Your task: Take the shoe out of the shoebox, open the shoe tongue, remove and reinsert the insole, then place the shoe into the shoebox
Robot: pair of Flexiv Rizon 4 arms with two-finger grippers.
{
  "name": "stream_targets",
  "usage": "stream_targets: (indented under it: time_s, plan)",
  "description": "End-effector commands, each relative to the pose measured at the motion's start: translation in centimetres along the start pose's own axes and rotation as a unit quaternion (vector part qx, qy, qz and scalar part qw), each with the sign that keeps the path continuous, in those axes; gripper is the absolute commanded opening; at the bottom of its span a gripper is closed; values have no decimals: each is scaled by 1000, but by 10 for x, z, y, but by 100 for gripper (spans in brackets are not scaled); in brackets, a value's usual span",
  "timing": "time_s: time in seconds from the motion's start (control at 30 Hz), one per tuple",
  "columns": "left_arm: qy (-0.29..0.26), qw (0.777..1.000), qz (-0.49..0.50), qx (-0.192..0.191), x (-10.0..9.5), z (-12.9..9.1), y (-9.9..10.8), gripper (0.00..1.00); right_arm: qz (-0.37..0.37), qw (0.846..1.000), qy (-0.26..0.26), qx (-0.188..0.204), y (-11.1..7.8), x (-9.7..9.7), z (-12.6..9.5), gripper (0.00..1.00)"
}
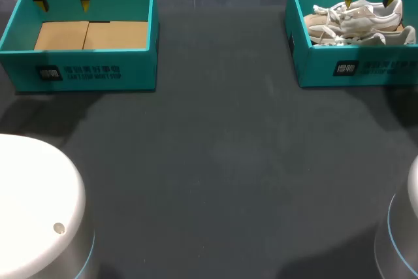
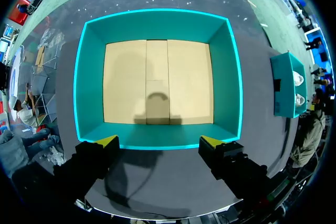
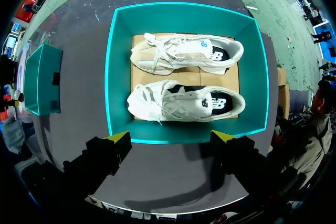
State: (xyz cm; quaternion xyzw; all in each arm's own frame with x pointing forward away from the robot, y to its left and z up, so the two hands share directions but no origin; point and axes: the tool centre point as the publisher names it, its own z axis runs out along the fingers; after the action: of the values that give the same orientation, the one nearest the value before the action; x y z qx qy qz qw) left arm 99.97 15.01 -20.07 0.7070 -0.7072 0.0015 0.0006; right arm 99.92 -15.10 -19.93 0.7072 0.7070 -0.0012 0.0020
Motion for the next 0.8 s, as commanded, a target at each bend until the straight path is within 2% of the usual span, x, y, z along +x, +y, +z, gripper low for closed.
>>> stream_targets:
  time_s: [0.03, 0.63, 0.8]
  plan:
    - [0, 1000, 0, 0, 0, 0, 0, 100, 0, 1000, 0, 0, 0, 0, 0, 100]
    - [0, 1000, 0, 0, 0, 0, 0, 100, 0, 1000, 0, 0, 0, 0, 0, 100]
    - [0, 1000, 0, 0, 0, 0, 0, 100, 8, 1000, -23, -4, 5, -13, 2, 100]
